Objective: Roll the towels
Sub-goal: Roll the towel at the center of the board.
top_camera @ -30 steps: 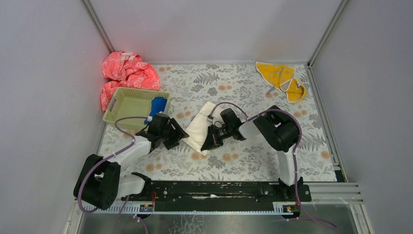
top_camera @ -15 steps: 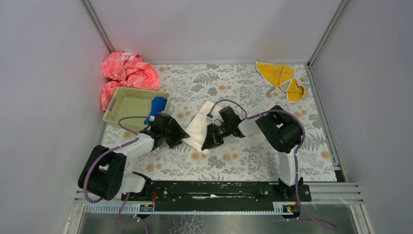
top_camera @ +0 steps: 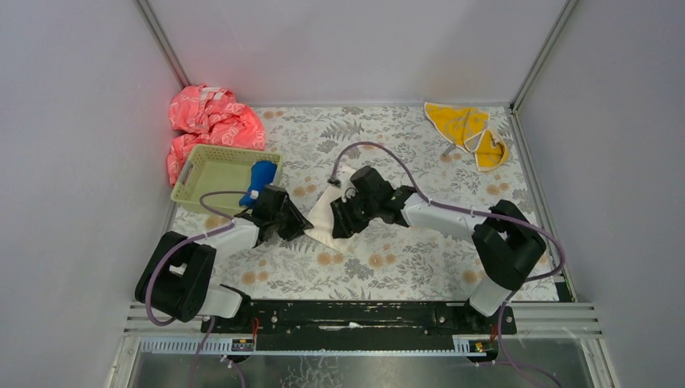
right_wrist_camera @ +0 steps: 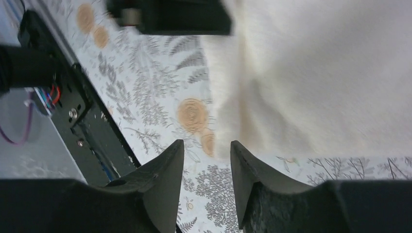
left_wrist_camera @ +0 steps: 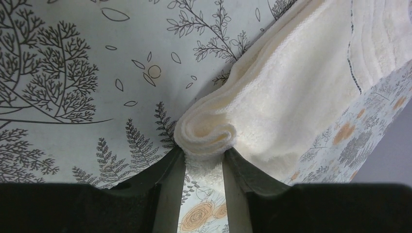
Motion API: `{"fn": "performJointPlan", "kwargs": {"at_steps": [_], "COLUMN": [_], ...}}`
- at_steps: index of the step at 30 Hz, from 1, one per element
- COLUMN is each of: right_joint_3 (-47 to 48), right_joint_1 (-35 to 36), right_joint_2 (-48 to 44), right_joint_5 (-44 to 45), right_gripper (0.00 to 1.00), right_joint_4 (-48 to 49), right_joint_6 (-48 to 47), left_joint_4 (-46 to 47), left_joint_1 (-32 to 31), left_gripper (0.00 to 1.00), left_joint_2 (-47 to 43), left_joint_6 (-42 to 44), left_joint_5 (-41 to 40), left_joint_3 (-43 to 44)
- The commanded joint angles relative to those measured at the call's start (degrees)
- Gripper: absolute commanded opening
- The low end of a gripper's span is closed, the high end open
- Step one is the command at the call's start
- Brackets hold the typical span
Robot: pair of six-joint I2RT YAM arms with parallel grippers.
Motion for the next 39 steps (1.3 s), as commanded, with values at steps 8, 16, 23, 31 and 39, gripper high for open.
{"fn": "performJointPlan", "kwargs": {"at_steps": [8, 16, 23, 31, 39], "right_joint_3": [4.4, 4.2, 3.4, 2.9, 3.5], "right_joint_1": [13.0, 13.2, 13.6, 15.7, 18.7], "right_joint_2": [0.2, 3.5, 5.5, 7.7, 11.9], "right_joint_5": [11.7, 17.7, 21.5, 29.4, 41.1], "right_gripper": [0.48, 0.51, 0.52, 0.56, 0.51], "right_joint_4": [-1.2, -1.1, -1.5, -3.9, -8.1], "right_joint_6": [-19.1, -22.7, -23.4, -25.6, -26.9], "left_joint_4": [-5.8, -6.4, -6.7, -7.1, -8.0], "left_joint_1": [0.5, 0.5, 0.5, 0.5, 0.5], "left_gripper": [0.33, 0.34, 0.34, 0.34, 0.34], "left_joint_2": [3.3, 3.1, 3.1, 3.4, 4.4], "left_joint_6": [2.7, 3.1, 3.5, 3.8, 4.9], "left_joint_5": [-3.5, -3.4, -3.3, -3.2, -3.4], "left_joint_3": [-1.3, -1.0, -0.7, -0.2, 1.6]}}
